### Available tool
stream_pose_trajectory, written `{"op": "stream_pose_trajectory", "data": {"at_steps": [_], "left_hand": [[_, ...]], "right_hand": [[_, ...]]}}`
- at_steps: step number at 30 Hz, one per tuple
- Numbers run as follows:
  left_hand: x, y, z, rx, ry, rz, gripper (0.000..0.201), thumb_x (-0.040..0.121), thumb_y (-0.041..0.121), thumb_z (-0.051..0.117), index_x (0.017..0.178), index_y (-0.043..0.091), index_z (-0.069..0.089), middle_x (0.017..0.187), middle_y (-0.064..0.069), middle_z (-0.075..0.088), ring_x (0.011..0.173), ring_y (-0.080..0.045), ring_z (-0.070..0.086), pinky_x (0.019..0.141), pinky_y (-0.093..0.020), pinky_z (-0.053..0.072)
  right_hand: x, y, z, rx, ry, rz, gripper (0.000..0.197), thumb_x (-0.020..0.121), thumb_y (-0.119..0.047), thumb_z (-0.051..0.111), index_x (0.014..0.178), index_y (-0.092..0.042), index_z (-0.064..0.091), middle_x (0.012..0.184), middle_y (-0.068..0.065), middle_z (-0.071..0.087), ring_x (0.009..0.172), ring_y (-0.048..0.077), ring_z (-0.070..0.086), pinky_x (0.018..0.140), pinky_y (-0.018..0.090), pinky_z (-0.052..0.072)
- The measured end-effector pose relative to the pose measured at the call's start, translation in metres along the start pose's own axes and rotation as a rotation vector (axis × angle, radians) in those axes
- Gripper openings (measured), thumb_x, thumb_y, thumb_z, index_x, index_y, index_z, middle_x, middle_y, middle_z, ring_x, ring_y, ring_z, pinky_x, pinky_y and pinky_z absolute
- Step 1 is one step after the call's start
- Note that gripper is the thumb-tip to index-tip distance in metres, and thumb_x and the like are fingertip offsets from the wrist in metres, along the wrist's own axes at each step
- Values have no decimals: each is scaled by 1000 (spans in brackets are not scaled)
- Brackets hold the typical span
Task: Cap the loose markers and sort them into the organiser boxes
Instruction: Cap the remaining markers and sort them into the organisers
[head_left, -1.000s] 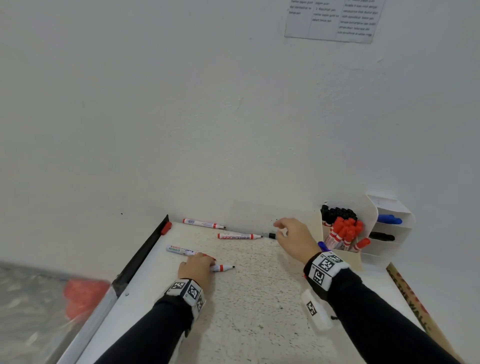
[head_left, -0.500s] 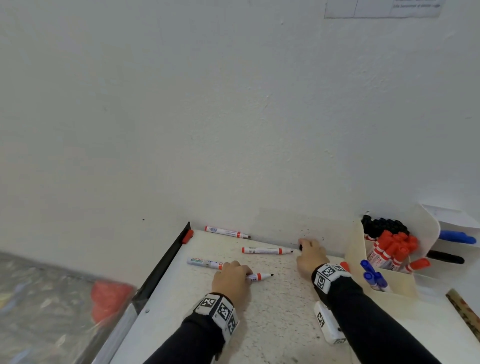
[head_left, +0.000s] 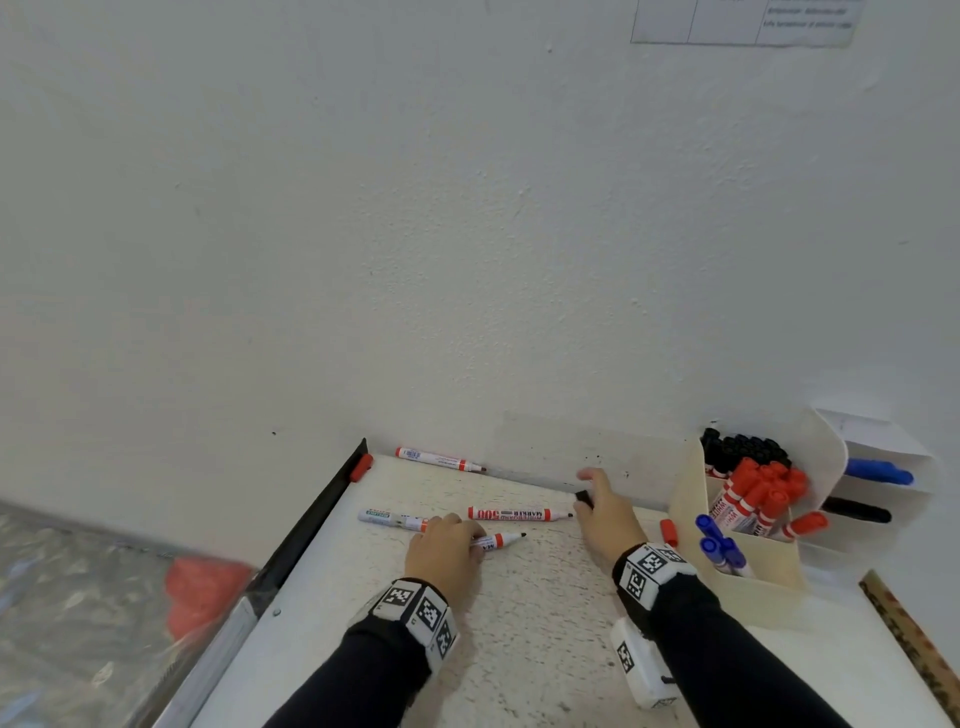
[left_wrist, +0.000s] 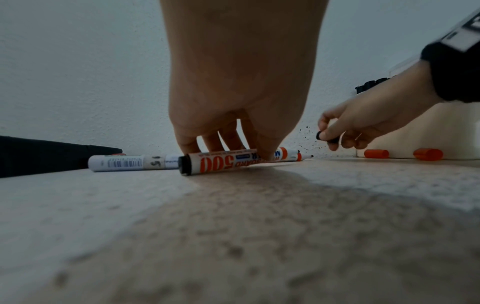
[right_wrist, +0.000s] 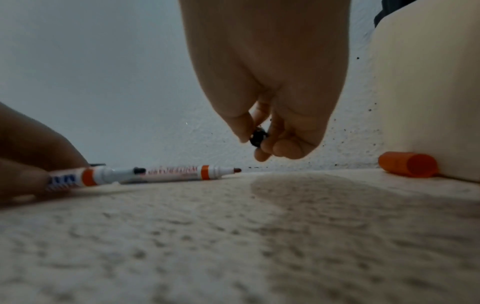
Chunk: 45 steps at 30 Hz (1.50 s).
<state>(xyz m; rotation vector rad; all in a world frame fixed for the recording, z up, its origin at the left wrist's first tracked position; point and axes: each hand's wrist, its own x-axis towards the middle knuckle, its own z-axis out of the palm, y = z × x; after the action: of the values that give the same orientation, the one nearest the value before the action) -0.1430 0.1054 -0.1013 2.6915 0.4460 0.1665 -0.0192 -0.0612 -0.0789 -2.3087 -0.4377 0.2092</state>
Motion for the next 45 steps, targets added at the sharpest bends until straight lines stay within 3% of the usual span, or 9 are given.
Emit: {"op": "stream_pose_trajectory", "data": {"at_steps": [5, 14, 19, 24, 29, 34, 38, 41, 45], "left_hand": [[-2, 1, 0, -52, 35, -15, 28, 94, 30, 46, 120, 25, 56, 114, 3, 57, 106, -16, 51, 91, -30, 45], [-3, 5, -2, -119, 21, 29, 28, 94, 28, 48, 120, 27, 58, 114, 4, 60, 107, -16, 53, 93, -30, 46], [-1, 9, -2, -262, -62, 104, 27, 95, 26, 43, 114, 22, 62, 97, 2, 64, 85, -15, 58, 78, -30, 48], [-3, 12, -4, -339, -150, 173, 24, 90, 39, 52, 105, 22, 61, 87, 3, 60, 76, -12, 55, 72, -26, 44], [-6, 14, -9, -534, -304, 161, 32, 97, 34, 42, 69, 23, 52, 57, 7, 46, 44, -3, 38, 47, -16, 32], [-11, 18, -11, -811, -428, 64, 40, 96, 40, 43, 63, 19, 51, 41, 11, 39, 33, -4, 27, 37, -16, 23], [-5, 18, -8, -817, -334, 128, 32, 89, 46, 54, 71, 21, 63, 53, 10, 51, 49, -9, 42, 51, -22, 37], [-1, 11, -2, -574, -185, 202, 68, 61, 86, 43, 83, 27, 67, 87, 7, 56, 84, -8, 51, 81, -27, 42], [-3, 6, 1, -96, -296, 241, 102, 55, 95, 12, 133, 40, 46, 152, 7, 24, 142, -18, 14, 116, -47, 12]], "right_hand": [[-16, -9, 11, 14, -52, -128, 15, 88, -9, 54, 99, -19, 51, 104, 1, 53, 85, 10, 52, 66, 11, 37], [-29, -10, 17, 73, -115, -156, 27, 80, 2, 60, 77, -23, 53, 89, 5, 63, 75, 10, 55, 61, 11, 39], [-31, -11, 20, 220, -133, -98, 20, 87, -5, 55, 78, -23, 54, 83, 4, 64, 61, 10, 57, 59, 17, 48], [-33, -20, 17, 2, -183, -125, 42, 98, -41, 34, 64, -21, 47, 60, -5, 45, 54, 8, 40, 54, 23, 30], [-38, -29, 17, -34, -232, -156, 44, 98, -41, 33, 62, -20, 45, 60, -5, 41, 55, 9, 38, 54, 22, 29], [-43, -26, 7, 14, -298, -260, 35, 98, -37, 36, 71, -17, 45, 62, -5, 42, 56, 8, 37, 58, 24, 31], [-42, -30, -5, -50, -295, -303, 32, 97, -39, 39, 69, -24, 43, 68, -11, 48, 62, 5, 43, 58, 20, 34], [-44, -33, -15, -57, -200, -303, 31, 94, -40, 45, 68, -23, 45, 67, -5, 50, 59, 10, 43, 58, 24, 34], [-54, -37, -47, 153, -20, -303, 15, 94, -30, 49, 83, -20, 50, 87, 2, 64, 58, 11, 57, 53, 17, 42]]}}
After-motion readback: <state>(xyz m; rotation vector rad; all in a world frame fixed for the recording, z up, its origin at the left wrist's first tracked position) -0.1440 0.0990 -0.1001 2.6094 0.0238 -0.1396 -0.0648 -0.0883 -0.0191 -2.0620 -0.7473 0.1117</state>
